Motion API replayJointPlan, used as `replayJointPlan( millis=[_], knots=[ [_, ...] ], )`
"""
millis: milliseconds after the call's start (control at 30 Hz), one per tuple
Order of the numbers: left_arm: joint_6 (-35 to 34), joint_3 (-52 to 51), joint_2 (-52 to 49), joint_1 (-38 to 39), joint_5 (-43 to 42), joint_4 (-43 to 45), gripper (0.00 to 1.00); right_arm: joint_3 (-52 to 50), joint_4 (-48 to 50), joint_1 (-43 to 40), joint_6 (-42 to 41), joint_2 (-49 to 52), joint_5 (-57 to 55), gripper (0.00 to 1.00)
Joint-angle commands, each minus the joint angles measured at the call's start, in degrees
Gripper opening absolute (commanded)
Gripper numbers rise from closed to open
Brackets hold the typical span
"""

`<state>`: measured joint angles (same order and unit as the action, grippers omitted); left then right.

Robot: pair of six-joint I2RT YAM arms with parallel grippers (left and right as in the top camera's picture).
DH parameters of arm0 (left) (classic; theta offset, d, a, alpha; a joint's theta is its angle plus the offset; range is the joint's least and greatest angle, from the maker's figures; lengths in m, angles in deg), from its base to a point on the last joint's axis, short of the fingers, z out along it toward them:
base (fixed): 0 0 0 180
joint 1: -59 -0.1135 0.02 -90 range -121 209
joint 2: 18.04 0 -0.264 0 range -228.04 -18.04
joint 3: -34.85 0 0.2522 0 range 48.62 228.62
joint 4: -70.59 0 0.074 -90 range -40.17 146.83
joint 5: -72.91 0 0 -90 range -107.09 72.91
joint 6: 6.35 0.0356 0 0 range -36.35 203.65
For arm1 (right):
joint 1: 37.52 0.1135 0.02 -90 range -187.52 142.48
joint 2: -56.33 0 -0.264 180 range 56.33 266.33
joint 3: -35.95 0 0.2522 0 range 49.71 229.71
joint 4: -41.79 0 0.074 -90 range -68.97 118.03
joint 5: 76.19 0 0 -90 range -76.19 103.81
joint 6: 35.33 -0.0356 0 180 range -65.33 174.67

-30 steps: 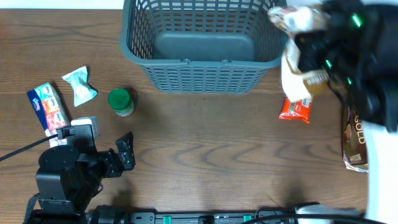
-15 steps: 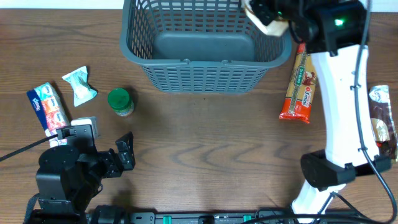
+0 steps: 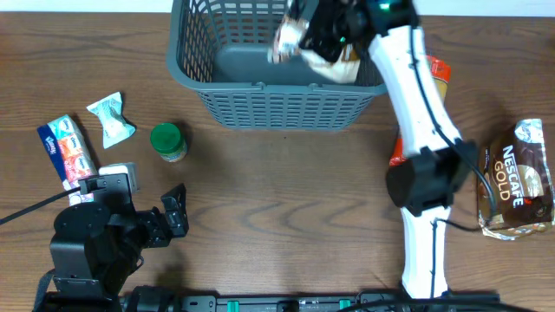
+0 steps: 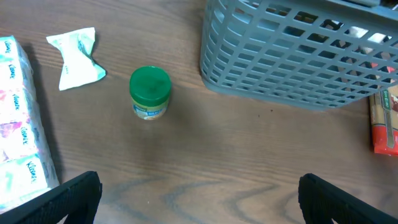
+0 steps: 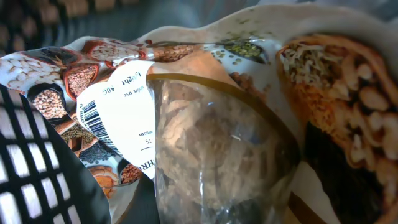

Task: Pack container
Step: 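Lift the bread bag with the right gripper and carry it over the basket, then open the right gripper to drop the bag into the basket, then move the right gripper to the red spaghetti pack and grasp it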

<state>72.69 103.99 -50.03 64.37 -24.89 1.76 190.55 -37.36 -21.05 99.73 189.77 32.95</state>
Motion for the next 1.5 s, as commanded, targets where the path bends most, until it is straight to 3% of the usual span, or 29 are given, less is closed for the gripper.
replayJointPlan(
  millis=[0,100,167,233,467,567,667,767,800,967,1100,1300,1467],
  knots=[
    [-0.6,0.8,0.0,0.2,-0.6,0.3,0.99,0.6,-1.7,1.3,3.5,1.3,-0.5,0.01],
    [-0.6,0.8,0.0,0.2,-0.6,0.3,0.98,0.6,-3.7,1.4,3.9,2.4,-0.5,0.01],
    [-0.6,0.8,0.0,0.2,-0.6,0.3,0.98,0.6,-4.9,1.6,3.3,2.4,-0.5,0.25],
    [-0.6,0.8,0.0,0.2,-0.6,0.3,0.98,0.7,-4.7,1.6,0.8,1.9,-0.4,0.41],
    [-0.5,0.8,0.0,0.2,-0.6,0.3,0.98,3.5,-1.0,1.7,-9.0,-5.0,0.7,0.59],
    [-0.5,0.8,0.0,0.2,-0.6,0.3,0.99,4.7,4.2,1.0,-20.5,-10.1,-3.6,0.61],
    [-0.5,0.8,0.0,0.2,-0.6,0.3,0.98,4.7,8.0,-1.2,-34.8,-16.1,-14.3,0.69],
    [-0.5,0.8,0.0,0.2,-0.6,0.3,0.98,4.7,5.3,-4.9,-50.2,-21.4,-27.7,0.86],
    [-0.5,0.8,0.0,0.2,-0.6,0.3,0.98,4.7,2.6,-6.7,-54.6,-22.9,-31.1,0.98],
    [-0.5,0.8,0.0,0.2,-0.5,0.4,0.99,4.7,-16.5,-16.1,-75.2,-25.7,-36.1,0.99],
    [-0.5,0.8,0.0,0.2,-0.5,1.2,0.98,2.5,-25.9,-20.7,-81.3,-24.0,-33.8,0.99],
    [-0.5,0.8,0.0,0.2,-0.5,2.9,0.98,-9.8,-24.7,-22.1,-81.6,-19.8,-29.2,0.99],
    [-0.5,0.8,0.0,0.2,-0.5,2.9,0.98,-23.1,-15.2,-22.1,-79.4,-16.4,-28.6,0.99]
  ],
)
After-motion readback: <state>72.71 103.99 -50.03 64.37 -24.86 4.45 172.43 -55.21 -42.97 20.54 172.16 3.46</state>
